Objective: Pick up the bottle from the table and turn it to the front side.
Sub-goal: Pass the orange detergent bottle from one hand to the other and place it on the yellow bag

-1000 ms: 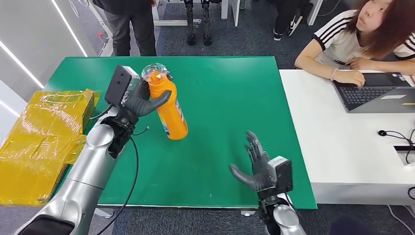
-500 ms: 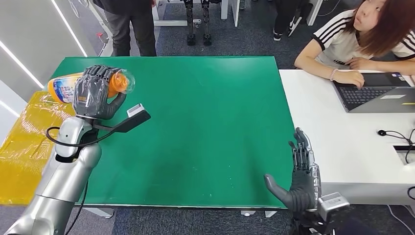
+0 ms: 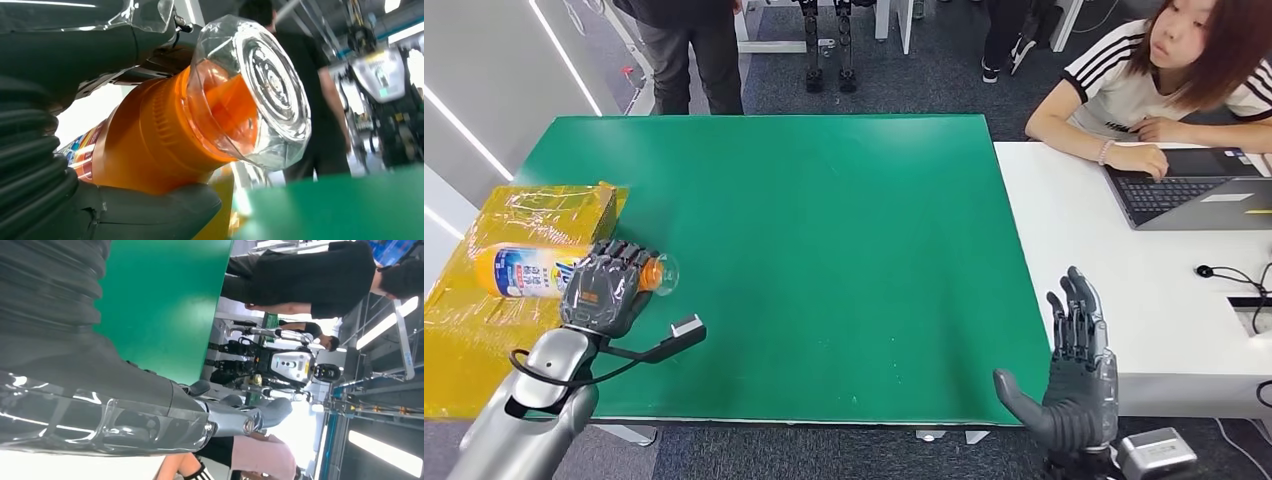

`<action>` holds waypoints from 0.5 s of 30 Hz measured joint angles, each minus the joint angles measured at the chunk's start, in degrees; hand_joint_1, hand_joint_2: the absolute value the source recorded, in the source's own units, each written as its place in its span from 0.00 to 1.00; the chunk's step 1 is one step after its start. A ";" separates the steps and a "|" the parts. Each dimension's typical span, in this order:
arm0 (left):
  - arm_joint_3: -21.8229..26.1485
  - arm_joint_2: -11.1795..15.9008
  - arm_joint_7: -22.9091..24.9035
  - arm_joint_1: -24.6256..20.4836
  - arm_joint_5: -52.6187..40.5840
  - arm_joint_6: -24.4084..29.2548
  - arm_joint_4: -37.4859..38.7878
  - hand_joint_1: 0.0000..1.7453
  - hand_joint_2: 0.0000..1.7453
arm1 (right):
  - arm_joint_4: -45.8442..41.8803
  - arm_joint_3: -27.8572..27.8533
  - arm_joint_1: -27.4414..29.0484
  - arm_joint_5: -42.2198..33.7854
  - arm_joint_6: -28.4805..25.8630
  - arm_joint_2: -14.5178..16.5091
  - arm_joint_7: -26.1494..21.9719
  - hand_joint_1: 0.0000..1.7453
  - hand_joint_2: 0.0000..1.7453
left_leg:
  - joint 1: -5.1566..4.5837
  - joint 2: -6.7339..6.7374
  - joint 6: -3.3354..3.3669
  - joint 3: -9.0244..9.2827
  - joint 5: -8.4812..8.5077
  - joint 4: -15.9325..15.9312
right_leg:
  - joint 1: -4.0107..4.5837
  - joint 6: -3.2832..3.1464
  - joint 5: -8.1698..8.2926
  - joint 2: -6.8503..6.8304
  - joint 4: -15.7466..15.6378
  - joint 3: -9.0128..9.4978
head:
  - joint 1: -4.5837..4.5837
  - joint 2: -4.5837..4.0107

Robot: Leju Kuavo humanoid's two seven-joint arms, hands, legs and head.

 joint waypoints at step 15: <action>-2.58 -5.99 -2.73 -5.30 -2.41 3.16 17.00 1.00 1.00 | -0.99 0.07 1.23 1.73 -2.31 0.00 0.19 0.00 1.00 | -0.01 -0.02 0.02 0.01 0.03 0.03 | -0.01 -0.01 0.07 -0.02 -0.03 0.00 | 0.00 0.00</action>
